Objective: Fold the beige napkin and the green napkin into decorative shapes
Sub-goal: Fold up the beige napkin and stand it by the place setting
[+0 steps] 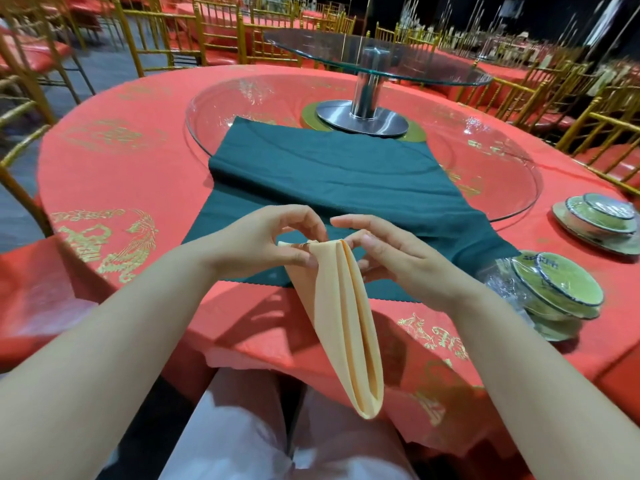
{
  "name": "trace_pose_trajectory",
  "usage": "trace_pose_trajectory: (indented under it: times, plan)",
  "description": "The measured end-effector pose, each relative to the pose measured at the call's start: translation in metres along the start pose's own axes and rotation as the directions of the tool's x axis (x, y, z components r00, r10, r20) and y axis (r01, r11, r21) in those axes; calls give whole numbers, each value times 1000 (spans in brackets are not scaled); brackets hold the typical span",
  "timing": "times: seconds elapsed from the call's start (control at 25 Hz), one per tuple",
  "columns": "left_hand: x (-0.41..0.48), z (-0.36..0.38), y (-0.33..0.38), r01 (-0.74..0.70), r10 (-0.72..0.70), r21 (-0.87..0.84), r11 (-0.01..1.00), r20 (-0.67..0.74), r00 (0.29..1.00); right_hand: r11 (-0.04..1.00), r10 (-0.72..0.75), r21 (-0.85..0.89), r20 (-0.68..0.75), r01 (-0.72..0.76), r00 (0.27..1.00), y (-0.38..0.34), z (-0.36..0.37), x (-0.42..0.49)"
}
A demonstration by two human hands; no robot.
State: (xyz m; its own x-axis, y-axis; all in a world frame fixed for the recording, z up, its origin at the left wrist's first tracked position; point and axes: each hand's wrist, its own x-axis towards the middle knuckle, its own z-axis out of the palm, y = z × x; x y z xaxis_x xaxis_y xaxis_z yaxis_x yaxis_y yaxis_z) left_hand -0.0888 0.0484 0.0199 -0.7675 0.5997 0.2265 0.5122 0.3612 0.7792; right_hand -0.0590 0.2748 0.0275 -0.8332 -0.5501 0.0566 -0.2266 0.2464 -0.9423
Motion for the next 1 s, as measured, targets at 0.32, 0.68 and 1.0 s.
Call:
trace_pose_trajectory:
  times: [0.32, 0.68, 1.0]
  plan:
    - [-5, -5, 0, 17, -18, 34, 999, 19, 1000, 866, 90, -494, 304, 76, 948, -18, -26, 38]
    - [6, -2, 3, 148, -142, -14, 989, 210, 967, 837, 268, -548, 421, 8, 866, -13, -40, 50]
    - [91, 6, 68, 9, 17, -106, 994, 243, 970, 783, 192, -622, 203, -25, 960, -72, -119, -3]
